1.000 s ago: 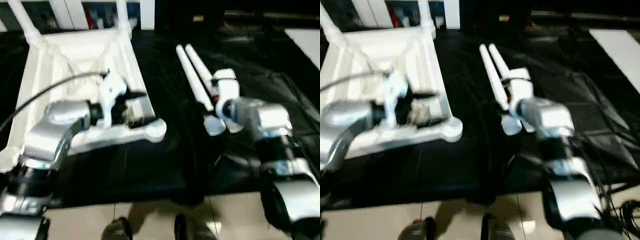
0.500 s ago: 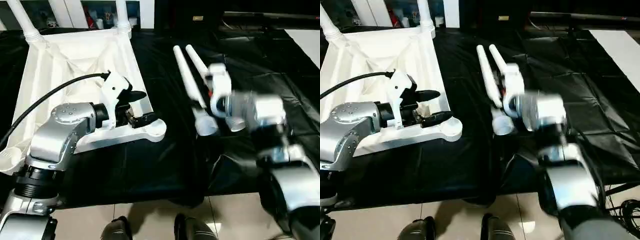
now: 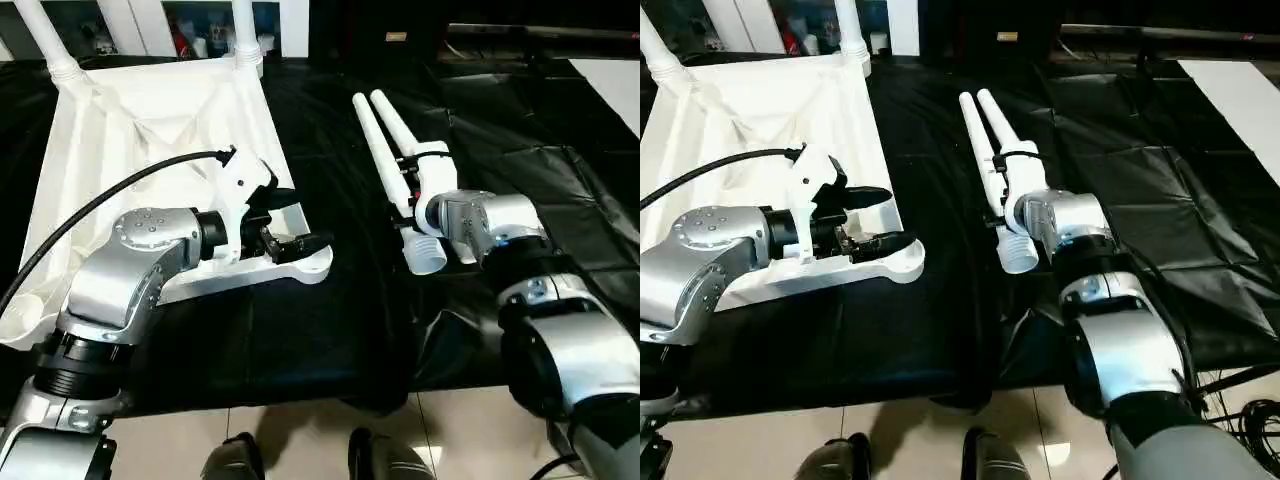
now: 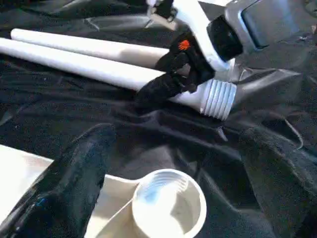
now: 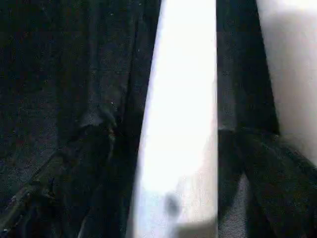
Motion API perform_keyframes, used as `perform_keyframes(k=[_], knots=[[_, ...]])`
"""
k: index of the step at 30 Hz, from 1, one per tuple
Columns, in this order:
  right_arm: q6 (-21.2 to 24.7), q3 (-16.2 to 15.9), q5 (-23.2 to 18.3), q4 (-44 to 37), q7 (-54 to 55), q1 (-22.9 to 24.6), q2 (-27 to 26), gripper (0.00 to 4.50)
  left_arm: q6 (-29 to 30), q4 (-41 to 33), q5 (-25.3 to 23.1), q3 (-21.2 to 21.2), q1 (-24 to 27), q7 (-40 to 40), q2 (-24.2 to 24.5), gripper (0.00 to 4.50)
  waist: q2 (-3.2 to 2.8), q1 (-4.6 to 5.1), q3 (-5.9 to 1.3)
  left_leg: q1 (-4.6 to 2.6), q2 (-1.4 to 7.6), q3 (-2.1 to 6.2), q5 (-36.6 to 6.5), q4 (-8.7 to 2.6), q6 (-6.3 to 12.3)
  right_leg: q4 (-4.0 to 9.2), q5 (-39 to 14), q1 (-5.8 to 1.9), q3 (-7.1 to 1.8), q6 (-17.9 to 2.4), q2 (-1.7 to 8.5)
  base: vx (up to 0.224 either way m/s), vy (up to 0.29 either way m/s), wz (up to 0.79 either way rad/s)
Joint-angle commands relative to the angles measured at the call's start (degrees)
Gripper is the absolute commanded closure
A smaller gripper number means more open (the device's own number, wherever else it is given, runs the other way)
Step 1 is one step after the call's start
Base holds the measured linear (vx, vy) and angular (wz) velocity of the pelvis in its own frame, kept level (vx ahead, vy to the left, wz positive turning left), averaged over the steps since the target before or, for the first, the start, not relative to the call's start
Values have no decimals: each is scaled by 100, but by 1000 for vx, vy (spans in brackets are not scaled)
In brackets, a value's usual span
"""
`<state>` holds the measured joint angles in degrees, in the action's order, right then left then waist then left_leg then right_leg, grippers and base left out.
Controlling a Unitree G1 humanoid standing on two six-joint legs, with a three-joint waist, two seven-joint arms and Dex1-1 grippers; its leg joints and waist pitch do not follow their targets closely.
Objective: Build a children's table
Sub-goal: Pick table leg
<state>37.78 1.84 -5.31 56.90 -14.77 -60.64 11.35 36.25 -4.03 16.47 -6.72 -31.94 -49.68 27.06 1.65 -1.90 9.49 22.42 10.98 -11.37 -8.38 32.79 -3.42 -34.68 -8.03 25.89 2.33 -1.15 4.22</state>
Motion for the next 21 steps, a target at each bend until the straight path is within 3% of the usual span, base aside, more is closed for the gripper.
perform_keyframes(k=[1, 10, 11, 13, 20, 21], knots=[[2, 21, 46, 237, 57, 25, -22, 7, 68, -157, 40, -77, 53, -18, 36, 0, -22, -8, -545, -126, 114, 34, -1000, -271, 38, 301, -1086, -406, -229, -1310, 258, 0, 0, 0], [-81, 140, 20, 688, 132, -162, 35, 88, 68, -144, 38, -156, 34, -142, 147, 0, -38, -5, -534, -128, 110, 53, -1261, -271, -78, 322, -1483, -372, -224, -1141, 257, 0, 0, 0], [-98, 160, 29, 745, 121, -187, 39, 88, 82, -143, 39, -155, 29, -147, 146, 0, -36, -4, -537, -129, 111, 50, -1251, -270, -77, 322, -1459, -370, -224, -1142, 255, 0, 0, 0], [-103, 186, 22, 780, 114, -199, 43, 114, 95, -146, 41, -183, 29, -191, 165, 0, -89, -12, -525, -130, 110, 57, -1274, -272, -89, 317, -1397, -363, -224, -1166, 255, 0, 0, 0], [-159, 358, -83, 910, 171, -277, 27, 169, 139, -218, 89, -255, 60, -314, 257, 0, -66, -13, -555, -123, 107, 55, -1230, -266, -61, 292, -1198, -387, -217, -1269, 248, 0, 0, 0], [-202, 366, -73, 964, 188, -291, 13, 174, 236, -223, 111, -236, 82, -257, 253, 0, -98, -20, -546, -123, 107, 60, -1255, -267, -72, 292, -1218, -382, -216, -1279, 253, 0, 0, 0]])
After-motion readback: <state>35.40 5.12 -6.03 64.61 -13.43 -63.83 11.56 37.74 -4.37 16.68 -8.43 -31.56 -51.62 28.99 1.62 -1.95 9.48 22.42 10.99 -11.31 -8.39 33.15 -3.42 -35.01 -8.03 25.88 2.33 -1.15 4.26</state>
